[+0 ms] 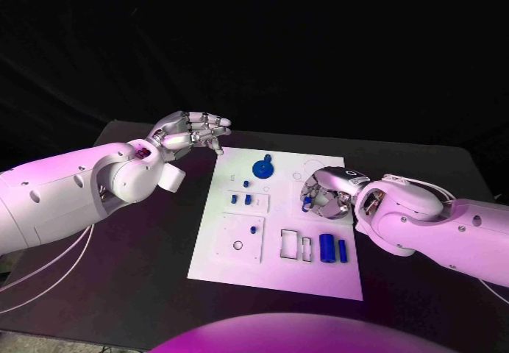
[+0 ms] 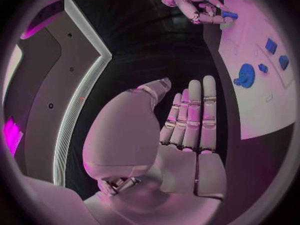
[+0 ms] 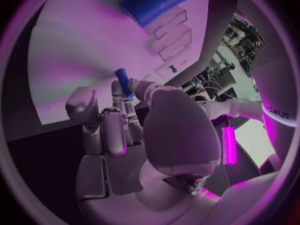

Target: Assemble the parts on the task board

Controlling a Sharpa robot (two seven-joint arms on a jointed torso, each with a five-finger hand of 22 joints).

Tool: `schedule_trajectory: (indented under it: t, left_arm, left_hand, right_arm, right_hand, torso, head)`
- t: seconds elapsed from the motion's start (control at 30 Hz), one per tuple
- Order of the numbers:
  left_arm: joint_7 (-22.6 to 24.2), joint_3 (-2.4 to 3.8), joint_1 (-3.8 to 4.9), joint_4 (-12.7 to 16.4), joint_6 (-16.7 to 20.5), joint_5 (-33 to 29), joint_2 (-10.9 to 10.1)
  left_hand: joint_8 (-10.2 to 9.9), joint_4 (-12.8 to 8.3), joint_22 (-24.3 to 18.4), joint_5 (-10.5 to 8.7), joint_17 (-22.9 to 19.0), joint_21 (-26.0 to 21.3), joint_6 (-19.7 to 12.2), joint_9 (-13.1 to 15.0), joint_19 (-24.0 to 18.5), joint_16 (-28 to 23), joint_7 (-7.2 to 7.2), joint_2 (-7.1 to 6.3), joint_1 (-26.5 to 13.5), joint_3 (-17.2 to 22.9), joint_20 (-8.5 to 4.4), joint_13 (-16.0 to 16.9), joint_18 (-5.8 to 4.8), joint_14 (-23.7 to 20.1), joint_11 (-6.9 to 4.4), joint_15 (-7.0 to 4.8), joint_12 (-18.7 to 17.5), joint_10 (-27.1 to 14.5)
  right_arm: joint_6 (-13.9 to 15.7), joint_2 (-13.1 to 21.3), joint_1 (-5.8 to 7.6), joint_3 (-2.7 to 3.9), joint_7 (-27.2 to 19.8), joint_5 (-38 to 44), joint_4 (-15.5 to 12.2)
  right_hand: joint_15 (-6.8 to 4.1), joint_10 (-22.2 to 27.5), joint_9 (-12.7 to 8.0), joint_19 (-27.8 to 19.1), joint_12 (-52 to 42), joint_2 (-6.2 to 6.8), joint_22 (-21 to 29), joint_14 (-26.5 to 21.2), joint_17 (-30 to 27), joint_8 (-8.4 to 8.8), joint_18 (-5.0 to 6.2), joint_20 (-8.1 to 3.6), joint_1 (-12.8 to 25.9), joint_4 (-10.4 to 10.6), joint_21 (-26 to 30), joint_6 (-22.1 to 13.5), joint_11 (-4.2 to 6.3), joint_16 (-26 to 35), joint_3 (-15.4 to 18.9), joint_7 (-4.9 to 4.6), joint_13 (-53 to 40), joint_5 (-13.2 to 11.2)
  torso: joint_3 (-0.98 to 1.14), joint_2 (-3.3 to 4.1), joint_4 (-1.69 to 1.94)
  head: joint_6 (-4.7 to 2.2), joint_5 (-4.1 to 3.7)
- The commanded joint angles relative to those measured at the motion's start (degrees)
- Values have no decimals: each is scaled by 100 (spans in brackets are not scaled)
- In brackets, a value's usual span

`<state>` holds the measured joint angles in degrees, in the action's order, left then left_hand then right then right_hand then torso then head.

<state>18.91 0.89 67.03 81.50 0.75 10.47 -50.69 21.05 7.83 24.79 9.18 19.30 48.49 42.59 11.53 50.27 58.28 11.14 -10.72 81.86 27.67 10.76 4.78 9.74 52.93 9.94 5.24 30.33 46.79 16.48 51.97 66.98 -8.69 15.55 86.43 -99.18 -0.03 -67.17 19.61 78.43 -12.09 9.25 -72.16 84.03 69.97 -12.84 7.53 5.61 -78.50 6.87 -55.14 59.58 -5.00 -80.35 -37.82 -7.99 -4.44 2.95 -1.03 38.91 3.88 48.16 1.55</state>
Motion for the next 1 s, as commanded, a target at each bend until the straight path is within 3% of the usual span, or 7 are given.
schedule_trajectory:
  t: [0.03, 0.23, 0.67, 0.87, 1.0]
  left_arm:
    - [27, 3, 2, 11, -94, 19, 7]
    - [27, 2, 2, 8, -96, 20, 6]
    - [14, -3, 1, -1, -136, 33, 29]
    - [18, -6, 1, -1, -149, 41, 47]
    - [29, -7, 0, -8, -153, 43, 58]
  left_hand:
    - [29, 29, -10, -35, 11, -27, -46, -7, -48, -22, 266, -7, -67, -20, 0, 2, 75, -27, -4, 35, 28, -37]
    - [29, 29, -10, -35, 11, -27, -46, -7, -48, -22, 266, -7, -67, -20, 0, 2, 75, -27, -4, 35, 28, -37]
    - [42, 14, -17, -26, 18, -35, -47, -6, -39, -17, 264, 16, -44, -2, -1, 5, 80, -26, -8, 29, 42, -39]
    - [47, 9, -18, -23, 20, -35, -46, -5, -35, -15, 264, 25, -36, 5, -2, 7, 81, -25, -8, 27, 47, -38]
    - [47, 9, -18, -23, 20, -35, -46, -5, -35, -15, 264, 25, -36, 5, -2, 7, 81, -25, -8, 27, 47, -38]
  right_arm:
    - [262, 7, -11, -2, -4, -31, -30]
    - [435, 81, -2, 2, -56, -35, -133]
    - [643, 239, 166, 48, -165, 131, -723]
    - [635, 30, 188, 54, -222, 196, -859]
    - [660, -267, 114, 53, -328, 472, -849]
  right_hand:
    - [-54, -152, 110, 7, 16, -70, -2, 196, 5, -35, -94, -29, -29, -22, -26, 83, 105, -21, -37, 21, -4, 14]
    - [-61, -168, 143, 10, 39, -72, -11, 197, 4, -76, -96, -38, -29, -50, -33, 99, 113, -22, -67, 32, 0, 12]
    - [-66, -180, 178, 10, 69, -47, -19, 196, -3, -114, -98, -46, -26, -88, -35, 103, 115, -21, -87, 35, 6, 16]
    - [-67, -185, 192, 5, 82, -31, -15, 195, -10, -128, -96, -48, -26, -108, -21, 99, 117, -17, -95, 36, 8, 23]
    - [-67, -186, 194, 5, 84, -28, -16, 196, -6, -131, -96, -49, -27, -112, -22, 98, 117, -19, -97, 35, 8, 25]
  torso:
    - [0, 1, -2]
    - [4, 2, -2]
    - [7, 5, 9]
    - [-3, -3, -1]
    - [1, -4, -9]
  head:
    - [-6, 0]
    - [-8, 6]
    - [-28, 8]
    - [-27, 27]
    - [-22, 37]
